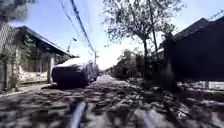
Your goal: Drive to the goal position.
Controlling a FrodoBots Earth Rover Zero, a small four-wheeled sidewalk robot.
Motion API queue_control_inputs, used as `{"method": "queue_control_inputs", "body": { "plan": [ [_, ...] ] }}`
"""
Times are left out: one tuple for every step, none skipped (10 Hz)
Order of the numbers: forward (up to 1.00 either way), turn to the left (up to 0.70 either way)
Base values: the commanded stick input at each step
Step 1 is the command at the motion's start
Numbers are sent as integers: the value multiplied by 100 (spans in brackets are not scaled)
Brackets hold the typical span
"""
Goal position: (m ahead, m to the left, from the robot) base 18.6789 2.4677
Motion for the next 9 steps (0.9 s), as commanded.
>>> {"method": "queue_control_inputs", "body": {
  "plan": [
    [100, -40],
    [100, -40],
    [100, -40],
    [100, -40],
    [100, 2],
    [100, 13],
    [100, 4],
    [100, 11],
    [100, 9]
  ]
}}
